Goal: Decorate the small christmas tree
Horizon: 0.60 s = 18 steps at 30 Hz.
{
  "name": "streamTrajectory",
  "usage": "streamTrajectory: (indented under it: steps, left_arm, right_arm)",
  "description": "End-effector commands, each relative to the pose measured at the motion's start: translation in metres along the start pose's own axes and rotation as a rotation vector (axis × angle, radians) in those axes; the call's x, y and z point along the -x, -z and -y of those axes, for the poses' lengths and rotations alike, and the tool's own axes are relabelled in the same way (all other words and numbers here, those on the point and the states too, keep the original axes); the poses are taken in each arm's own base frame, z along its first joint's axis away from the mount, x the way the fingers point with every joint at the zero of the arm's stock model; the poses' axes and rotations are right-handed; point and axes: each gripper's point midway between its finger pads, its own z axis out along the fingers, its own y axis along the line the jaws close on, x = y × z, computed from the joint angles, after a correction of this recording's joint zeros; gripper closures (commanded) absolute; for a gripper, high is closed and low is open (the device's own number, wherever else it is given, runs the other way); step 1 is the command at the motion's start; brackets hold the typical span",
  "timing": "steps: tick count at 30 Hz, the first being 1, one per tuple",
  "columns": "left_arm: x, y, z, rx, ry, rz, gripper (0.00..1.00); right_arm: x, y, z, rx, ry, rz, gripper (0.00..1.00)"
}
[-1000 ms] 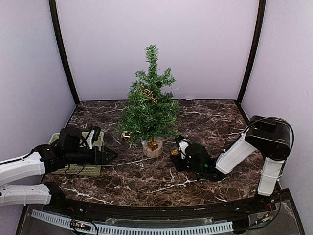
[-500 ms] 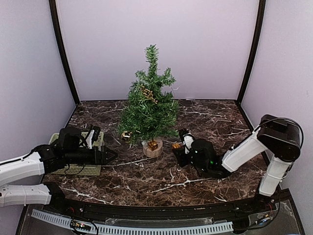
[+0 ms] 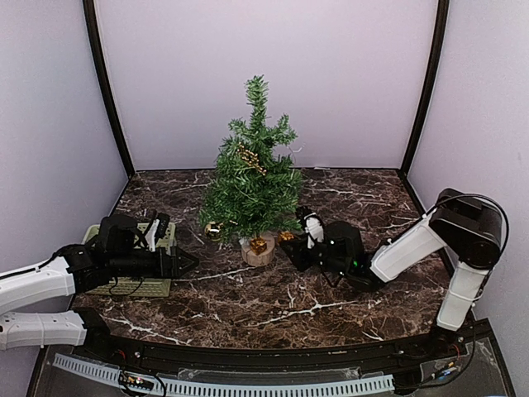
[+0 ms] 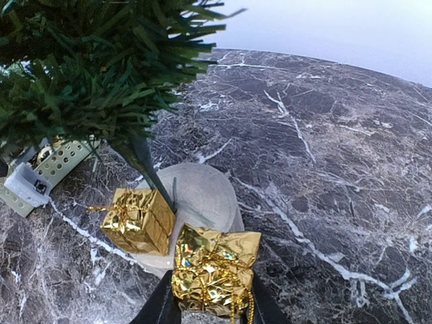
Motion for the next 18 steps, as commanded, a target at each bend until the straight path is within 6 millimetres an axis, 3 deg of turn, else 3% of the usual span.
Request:
streamTrajectory:
  steps: [1, 18]
  left_arm:
    - [0.007, 0.005, 0.004, -0.006, -0.009, 0.02, 0.19]
    - [0.007, 0.006, 0.004, -0.007, -0.01, 0.021, 0.19]
  right_arm:
    - [0.019, -0.012, -0.005, 0.039, 0.01, 0.069, 0.72]
    - [0.018, -0.04, -0.011, 0.07, 0.053, 0.052, 0.71]
